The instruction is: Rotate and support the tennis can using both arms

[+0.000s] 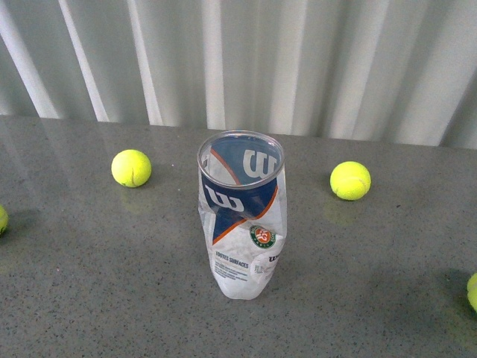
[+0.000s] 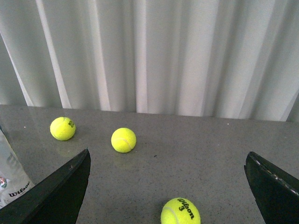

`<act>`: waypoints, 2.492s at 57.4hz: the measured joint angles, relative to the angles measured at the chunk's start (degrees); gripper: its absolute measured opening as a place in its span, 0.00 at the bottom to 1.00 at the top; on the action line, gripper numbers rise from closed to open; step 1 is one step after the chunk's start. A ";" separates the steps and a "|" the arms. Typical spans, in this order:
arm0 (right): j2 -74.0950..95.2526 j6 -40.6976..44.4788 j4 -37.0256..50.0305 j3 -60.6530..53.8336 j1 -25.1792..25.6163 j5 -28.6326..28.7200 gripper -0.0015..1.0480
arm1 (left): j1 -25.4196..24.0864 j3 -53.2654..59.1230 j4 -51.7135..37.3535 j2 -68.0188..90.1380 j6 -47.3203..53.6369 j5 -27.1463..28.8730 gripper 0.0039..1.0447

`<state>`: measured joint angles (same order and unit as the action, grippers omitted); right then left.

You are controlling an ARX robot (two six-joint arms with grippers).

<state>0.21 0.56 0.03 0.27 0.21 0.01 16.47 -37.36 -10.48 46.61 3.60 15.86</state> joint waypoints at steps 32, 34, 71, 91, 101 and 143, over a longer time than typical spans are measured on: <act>0.00 0.00 0.00 0.00 0.00 0.02 0.93 | -11.89 26.14 -7.48 -16.98 -3.50 -12.04 0.03; 0.00 0.00 0.00 0.00 0.00 0.02 0.93 | -13.49 26.80 -7.48 -17.70 -3.52 -14.32 0.03; 0.00 0.00 0.00 0.00 0.00 0.02 0.93 | -16.37 34.71 -2.60 -30.77 -3.54 -15.76 0.03; 0.00 0.00 0.00 0.00 0.00 0.02 0.93 | -16.37 36.00 0.15 -36.52 -3.67 -15.85 0.03; 0.00 0.00 0.00 0.00 0.00 0.02 0.93 | -16.37 35.98 10.12 -45.99 -3.69 -15.87 0.03; 0.00 0.00 0.00 0.00 0.00 0.02 0.93 | -16.37 35.98 10.45 -46.40 -3.74 -15.85 0.54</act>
<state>0.21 0.56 0.03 0.27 0.21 0.03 0.10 -1.39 -0.03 0.21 -0.14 0.01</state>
